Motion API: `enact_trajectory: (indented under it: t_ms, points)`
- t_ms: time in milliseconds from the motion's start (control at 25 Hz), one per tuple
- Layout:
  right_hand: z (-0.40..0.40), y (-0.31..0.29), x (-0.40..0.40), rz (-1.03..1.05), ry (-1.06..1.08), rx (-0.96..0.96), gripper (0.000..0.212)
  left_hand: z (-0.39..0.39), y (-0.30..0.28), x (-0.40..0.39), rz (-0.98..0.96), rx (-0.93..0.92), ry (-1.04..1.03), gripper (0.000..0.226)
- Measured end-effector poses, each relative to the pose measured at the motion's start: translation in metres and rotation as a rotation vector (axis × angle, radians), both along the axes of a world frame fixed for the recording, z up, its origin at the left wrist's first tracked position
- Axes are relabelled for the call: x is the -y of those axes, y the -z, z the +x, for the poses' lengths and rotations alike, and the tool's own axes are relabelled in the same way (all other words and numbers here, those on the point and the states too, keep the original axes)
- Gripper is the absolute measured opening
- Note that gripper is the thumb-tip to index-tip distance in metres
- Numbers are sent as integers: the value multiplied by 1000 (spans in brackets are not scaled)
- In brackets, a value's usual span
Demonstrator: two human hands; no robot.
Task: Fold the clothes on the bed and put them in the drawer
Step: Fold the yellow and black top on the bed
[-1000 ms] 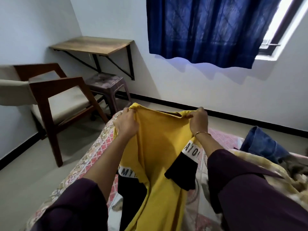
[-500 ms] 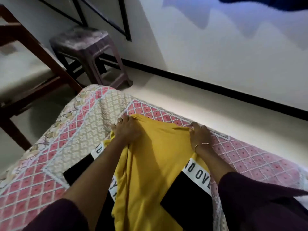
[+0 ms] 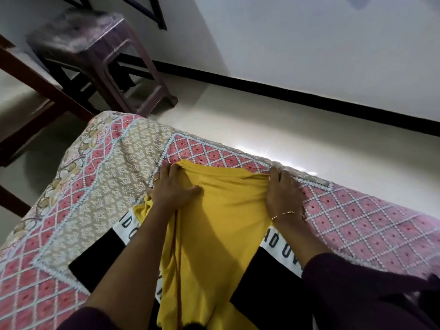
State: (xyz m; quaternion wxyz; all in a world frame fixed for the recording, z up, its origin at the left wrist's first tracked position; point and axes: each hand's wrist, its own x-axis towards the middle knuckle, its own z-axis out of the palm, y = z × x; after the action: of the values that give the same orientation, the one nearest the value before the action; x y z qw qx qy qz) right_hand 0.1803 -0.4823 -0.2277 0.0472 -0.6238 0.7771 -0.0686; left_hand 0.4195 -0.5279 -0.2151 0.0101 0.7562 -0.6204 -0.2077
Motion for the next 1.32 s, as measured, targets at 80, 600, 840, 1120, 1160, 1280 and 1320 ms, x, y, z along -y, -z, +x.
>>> enact_trajectory:
  t_ms: [80,600,840,1120,1160,1280,1320]
  points:
    - [4,-3,4,39,-2,-9,40,2,1,4,9,7,2,94]
    - [110,-35,-53,-11,145,3,44,37,-30,-28,-387,-278,170,51]
    - [220,-32,-87,113,-215,424,31,133,-19,-101,-176,31,-110,67]
    - [267,-45,-101,217,-19,850,38,167,-77,-97,-416,-489,-308,31]
    - [276,-51,-98,256,45,1116,40,167,-93,-92,-466,-613,-379,28]
    - [296,-68,-86,370,183,1560,34,161,-132,-77,-406,-927,-398,22]
    - [300,-71,-86,363,209,1670,30,152,-138,-77,-335,-954,-350,23]
